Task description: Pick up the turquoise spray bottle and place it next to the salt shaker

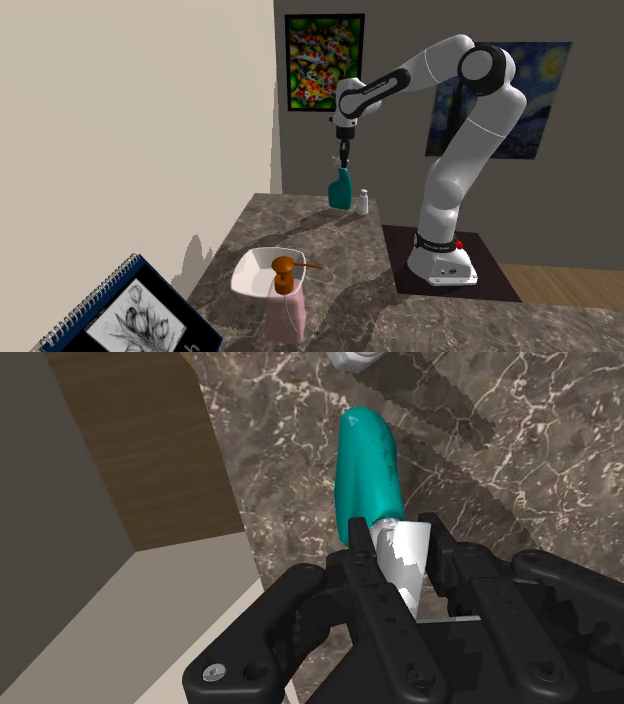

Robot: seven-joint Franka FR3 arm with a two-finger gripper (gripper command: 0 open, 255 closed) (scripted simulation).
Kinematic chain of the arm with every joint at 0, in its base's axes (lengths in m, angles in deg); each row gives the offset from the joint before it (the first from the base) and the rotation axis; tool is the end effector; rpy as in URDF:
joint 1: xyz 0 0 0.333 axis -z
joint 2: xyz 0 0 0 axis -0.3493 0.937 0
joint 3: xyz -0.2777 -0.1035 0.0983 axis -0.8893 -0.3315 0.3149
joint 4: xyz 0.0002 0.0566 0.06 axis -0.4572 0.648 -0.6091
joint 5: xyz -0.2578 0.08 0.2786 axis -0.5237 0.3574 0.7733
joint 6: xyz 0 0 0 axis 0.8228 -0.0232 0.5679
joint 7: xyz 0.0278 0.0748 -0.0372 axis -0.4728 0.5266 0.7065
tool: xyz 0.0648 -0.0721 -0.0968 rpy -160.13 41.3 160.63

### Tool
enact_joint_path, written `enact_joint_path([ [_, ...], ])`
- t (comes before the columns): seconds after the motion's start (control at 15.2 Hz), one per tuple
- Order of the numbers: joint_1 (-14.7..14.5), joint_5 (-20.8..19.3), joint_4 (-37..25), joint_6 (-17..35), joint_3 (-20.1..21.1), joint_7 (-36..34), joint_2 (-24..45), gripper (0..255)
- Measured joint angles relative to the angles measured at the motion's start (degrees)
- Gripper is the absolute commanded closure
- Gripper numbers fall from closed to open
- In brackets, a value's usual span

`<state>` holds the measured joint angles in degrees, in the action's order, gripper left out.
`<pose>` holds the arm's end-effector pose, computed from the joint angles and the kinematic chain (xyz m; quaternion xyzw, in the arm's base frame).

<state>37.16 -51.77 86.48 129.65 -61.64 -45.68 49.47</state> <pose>0.3255 -0.2724 0.3995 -0.9995 0.0312 0.0032 0.0014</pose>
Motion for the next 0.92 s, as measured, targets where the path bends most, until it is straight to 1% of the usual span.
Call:
enact_joint_path([
  [0.07, 0.00, 0.00, 0.00, 0.01, 0.00, 0.00, 0.00, 0],
  [0.46, 0.00, 0.00, 0.01, 0.02, 0.00, 0.00, 0.00, 0],
  [0.59, -0.03, 0.01, -1.32, -2.15, 0.42, -0.21, -0.89, 0],
  [0.79, -0.10, 0.20, -4.86, -6.73, 0.98, -0.22, -1.99, 0],
  [0.92, -0.10, 0.21, -5.39, -7.54, 1.10, -0.25, -2.24, 0],
])
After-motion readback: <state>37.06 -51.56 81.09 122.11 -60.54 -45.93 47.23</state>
